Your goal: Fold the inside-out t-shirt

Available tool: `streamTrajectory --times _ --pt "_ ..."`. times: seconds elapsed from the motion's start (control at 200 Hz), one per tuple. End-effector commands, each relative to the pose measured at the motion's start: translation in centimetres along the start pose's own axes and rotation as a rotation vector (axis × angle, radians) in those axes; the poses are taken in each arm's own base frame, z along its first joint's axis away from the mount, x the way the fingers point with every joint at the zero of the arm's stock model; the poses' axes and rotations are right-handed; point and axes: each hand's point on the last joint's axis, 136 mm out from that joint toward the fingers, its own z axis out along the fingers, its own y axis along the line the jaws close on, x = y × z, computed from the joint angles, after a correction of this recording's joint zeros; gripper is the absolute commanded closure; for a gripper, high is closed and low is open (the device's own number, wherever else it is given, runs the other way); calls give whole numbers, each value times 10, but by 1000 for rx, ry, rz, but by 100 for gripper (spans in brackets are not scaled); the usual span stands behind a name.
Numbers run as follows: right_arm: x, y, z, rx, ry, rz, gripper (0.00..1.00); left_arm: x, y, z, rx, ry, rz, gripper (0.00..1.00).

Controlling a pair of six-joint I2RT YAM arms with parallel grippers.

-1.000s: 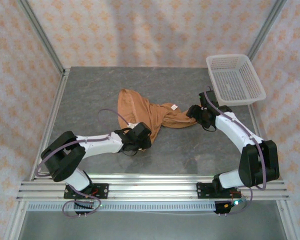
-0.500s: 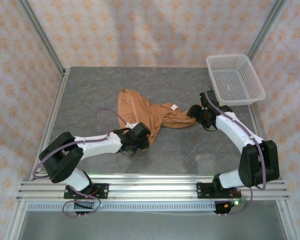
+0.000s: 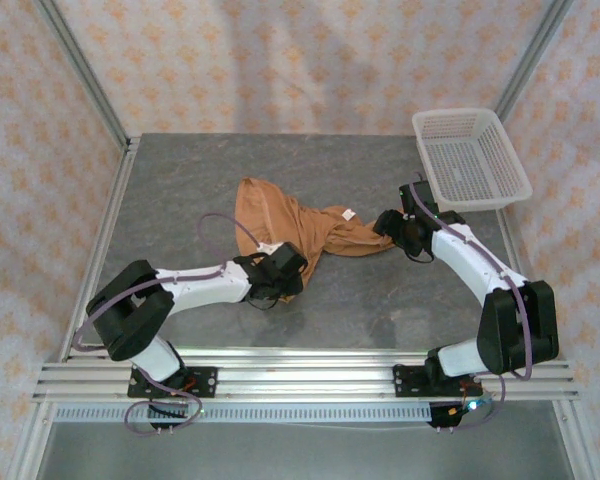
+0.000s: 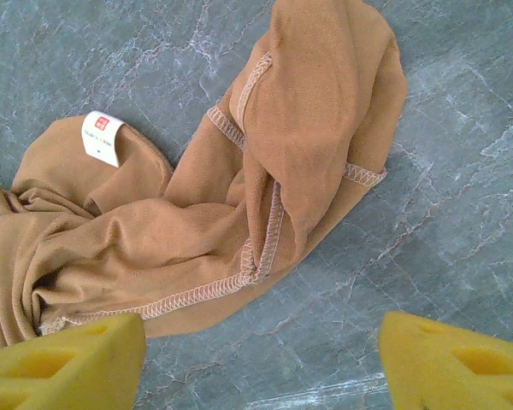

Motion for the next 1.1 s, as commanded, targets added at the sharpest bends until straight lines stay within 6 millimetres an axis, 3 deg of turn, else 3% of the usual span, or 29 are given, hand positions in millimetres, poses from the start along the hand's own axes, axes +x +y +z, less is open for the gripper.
streamTrajectory --times 0.0,0.305,0.39,0.57,0.856,0.951,1.026,1.096 --pt "1 -6 1 27 6 -13 28 -2 8 -2 -53 -19 11 54" --pt "0 -7 0 31 2 -10 27 -1 7 4 -63 -13 17 53" --pt "-1 -8 0 33 -1 -10 27 0 8 7 -70 -11 18 61" --pt "2 -15 6 49 5 -1 28 -5 7 3 -76 -27 17 100" --pt "0 -7 42 38 45 61 33 -38 -6 -44 -89 -115 69 100" --pt "-12 -1 59 45 31 74 41 -53 -10 -65 -89 -159 88 100" --pt "-25 3 71 64 10 75 56 -66 -8 -82 -94 -192 91 100" --pt "-39 3 74 102 -19 65 85 -81 -1 -98 -96 -218 80 100"
